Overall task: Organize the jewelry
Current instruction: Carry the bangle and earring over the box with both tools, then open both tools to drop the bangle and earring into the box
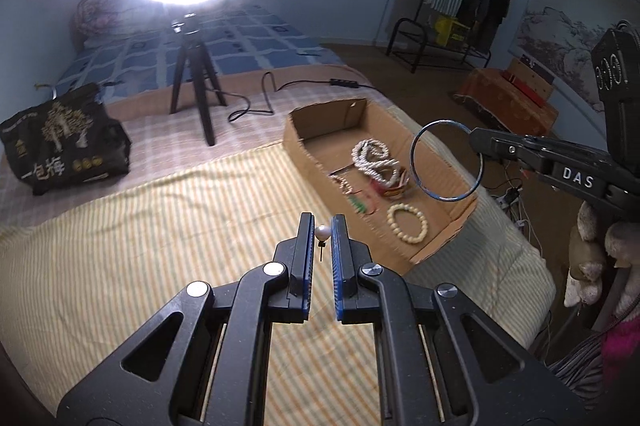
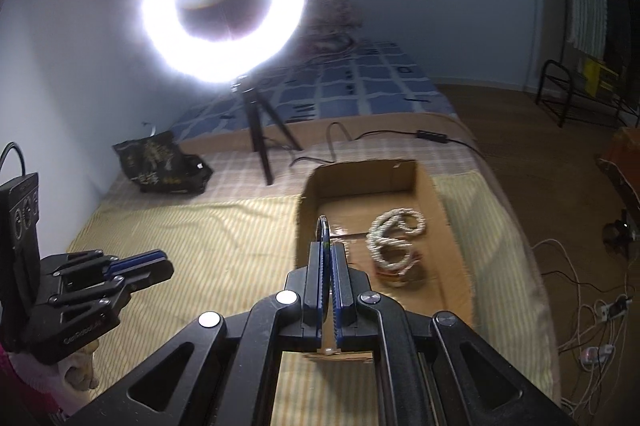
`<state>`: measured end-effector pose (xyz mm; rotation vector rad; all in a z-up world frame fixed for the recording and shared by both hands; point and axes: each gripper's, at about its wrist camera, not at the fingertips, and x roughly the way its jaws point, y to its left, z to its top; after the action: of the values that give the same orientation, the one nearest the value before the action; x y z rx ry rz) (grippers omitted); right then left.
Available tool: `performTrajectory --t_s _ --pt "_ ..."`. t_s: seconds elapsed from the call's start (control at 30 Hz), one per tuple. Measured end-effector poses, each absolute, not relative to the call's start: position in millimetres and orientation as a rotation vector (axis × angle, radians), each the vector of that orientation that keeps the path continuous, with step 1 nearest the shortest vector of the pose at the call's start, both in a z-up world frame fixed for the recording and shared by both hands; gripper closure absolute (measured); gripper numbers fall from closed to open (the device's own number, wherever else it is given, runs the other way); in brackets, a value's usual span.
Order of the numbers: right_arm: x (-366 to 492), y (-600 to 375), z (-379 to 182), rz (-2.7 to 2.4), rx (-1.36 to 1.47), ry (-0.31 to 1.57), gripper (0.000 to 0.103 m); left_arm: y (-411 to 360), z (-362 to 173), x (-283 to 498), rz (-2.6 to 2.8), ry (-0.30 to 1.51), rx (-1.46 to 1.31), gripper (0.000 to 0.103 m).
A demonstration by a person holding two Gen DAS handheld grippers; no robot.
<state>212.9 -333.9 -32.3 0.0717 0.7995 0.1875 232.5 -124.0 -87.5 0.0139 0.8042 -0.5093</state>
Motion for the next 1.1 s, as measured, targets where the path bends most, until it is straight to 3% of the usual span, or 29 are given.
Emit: performTrajectory --t_s 1.1 --pt "240 -399 -75 0.084 0.145 0.909 0.102 -224 -110 244 -0.608 0.819 0.096 0.097"
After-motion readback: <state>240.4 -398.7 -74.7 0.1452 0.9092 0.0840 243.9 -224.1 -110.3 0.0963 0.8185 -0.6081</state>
